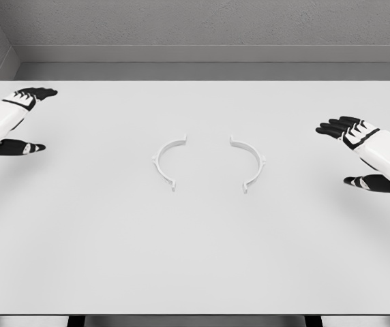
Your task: Assemble PVC drainage pipe clamps
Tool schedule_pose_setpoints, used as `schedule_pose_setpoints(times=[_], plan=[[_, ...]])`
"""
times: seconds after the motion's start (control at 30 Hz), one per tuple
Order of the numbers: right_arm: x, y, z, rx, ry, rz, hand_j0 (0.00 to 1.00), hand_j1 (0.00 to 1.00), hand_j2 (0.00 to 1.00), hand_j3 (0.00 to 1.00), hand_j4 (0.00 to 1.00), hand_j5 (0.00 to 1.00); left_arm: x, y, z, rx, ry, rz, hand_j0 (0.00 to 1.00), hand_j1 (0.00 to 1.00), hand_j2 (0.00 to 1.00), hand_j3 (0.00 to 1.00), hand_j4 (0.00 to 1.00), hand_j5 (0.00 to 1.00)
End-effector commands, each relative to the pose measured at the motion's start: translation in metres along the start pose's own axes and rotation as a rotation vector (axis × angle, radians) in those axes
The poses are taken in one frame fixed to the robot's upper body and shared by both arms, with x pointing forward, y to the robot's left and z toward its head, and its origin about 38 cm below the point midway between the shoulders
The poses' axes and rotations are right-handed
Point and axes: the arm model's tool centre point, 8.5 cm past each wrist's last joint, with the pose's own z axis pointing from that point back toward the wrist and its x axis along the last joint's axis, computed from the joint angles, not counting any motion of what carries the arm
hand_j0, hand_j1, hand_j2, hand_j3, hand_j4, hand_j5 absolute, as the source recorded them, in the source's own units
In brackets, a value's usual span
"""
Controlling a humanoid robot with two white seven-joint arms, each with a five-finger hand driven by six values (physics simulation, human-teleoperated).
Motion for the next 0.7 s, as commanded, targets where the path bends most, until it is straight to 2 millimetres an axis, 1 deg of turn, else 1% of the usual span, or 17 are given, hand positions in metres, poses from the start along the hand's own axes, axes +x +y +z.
schedule_pose_setpoints(times=[0.0, 0.1, 0.13, 0.17, 0.2, 0.23, 0.27, 0.3, 0.33, 0.37, 0.4, 0.53, 0.57, 0.67], plan=[[0.0, -0.001, 0.0, -0.007, 0.0, -0.005, 1.0, 1.0, 1.0, 1.0, 1.0, 1.0, 0.0, -0.002, 0.0, -0.001, -0.001, 0.009, 1.0, 1.0, 1.0, 1.0, 1.0, 1.0], [-0.001, -0.002, -0.001, -0.005, 0.0, -0.001, 1.0, 1.0, 1.0, 1.0, 1.0, 1.0, 0.001, -0.003, -0.001, -0.002, -0.001, 0.008, 1.0, 1.0, 1.0, 1.0, 1.0, 1.0], [-0.001, -0.006, -0.007, -0.016, -0.011, 0.007, 1.0, 1.0, 1.0, 1.0, 1.0, 1.0, 0.002, -0.005, -0.001, -0.008, -0.004, 0.011, 1.0, 1.0, 1.0, 1.0, 1.0, 1.0], [-0.001, -0.015, -0.022, -0.045, -0.026, 0.03, 1.0, 1.0, 1.0, 1.0, 1.0, 1.0, 0.002, -0.005, -0.002, -0.007, -0.006, 0.01, 1.0, 1.0, 1.0, 1.0, 1.0, 1.0], [-0.003, -0.015, -0.036, -0.021, -0.03, 0.065, 1.0, 1.0, 1.0, 1.0, 1.0, 1.0, 0.003, -0.006, -0.004, -0.011, -0.011, 0.011, 1.0, 1.0, 1.0, 1.0, 1.0, 1.0], [-0.004, -0.012, -0.062, 0.012, -0.056, 0.077, 1.0, 1.0, 1.0, 1.0, 1.0, 1.0, 0.004, -0.008, -0.006, -0.017, -0.015, 0.011, 1.0, 1.0, 1.0, 1.0, 1.0, 1.0], [-0.004, -0.004, -0.079, 0.065, -0.07, 0.076, 1.0, 1.0, 1.0, 1.0, 1.0, 1.0, 0.002, -0.009, -0.005, -0.02, -0.008, 0.013, 1.0, 1.0, 1.0, 1.0, 1.0, 1.0], [-0.009, 0.004, -0.089, 0.114, -0.06, 0.061, 1.0, 1.0, 1.0, 1.0, 1.0, 1.0, 0.002, -0.01, -0.005, -0.022, -0.007, 0.015, 1.0, 1.0, 1.0, 1.0, 1.0, 1.0], [-0.009, 0.004, -0.089, 0.114, -0.06, 0.061, 1.0, 1.0, 1.0, 1.0, 1.0, 1.0, 0.002, -0.01, -0.005, -0.022, -0.007, 0.015, 1.0, 1.0, 1.0, 1.0, 1.0, 1.0], [-0.014, 0.007, -0.1, 0.139, -0.044, 0.073, 1.0, 1.0, 1.0, 1.0, 1.0, 1.0, 0.004, -0.015, -0.007, -0.029, -0.012, 0.022, 1.0, 1.0, 1.0, 1.0, 1.0, 1.0], [-0.016, 0.007, -0.123, 0.16, -0.049, 0.085, 1.0, 1.0, 1.0, 1.0, 1.0, 1.0, 0.005, -0.023, -0.017, -0.026, -0.012, 0.047, 1.0, 1.0, 1.0, 1.0, 1.0, 1.0], [-0.016, 0.007, -0.123, 0.161, -0.049, 0.085, 1.0, 1.0, 1.0, 1.0, 1.0, 1.0, 0.005, -0.023, -0.017, -0.026, -0.012, 0.047, 1.0, 1.0, 1.0, 1.0, 1.0, 1.0], [-0.027, 0.015, -0.145, 0.217, -0.039, 0.057, 1.0, 1.0, 1.0, 1.0, 1.0, 1.0, 0.004, -0.029, -0.033, -0.046, -0.014, 0.056, 1.0, 1.0, 1.0, 1.0, 1.0, 1.0], [-0.023, 0.018, -0.15, 0.206, -0.045, 0.04, 1.0, 1.0, 1.0, 1.0, 1.0, 1.0, 0.005, -0.03, -0.036, -0.044, -0.017, 0.06, 1.0, 1.0, 1.0, 1.0, 1.0, 1.0]])
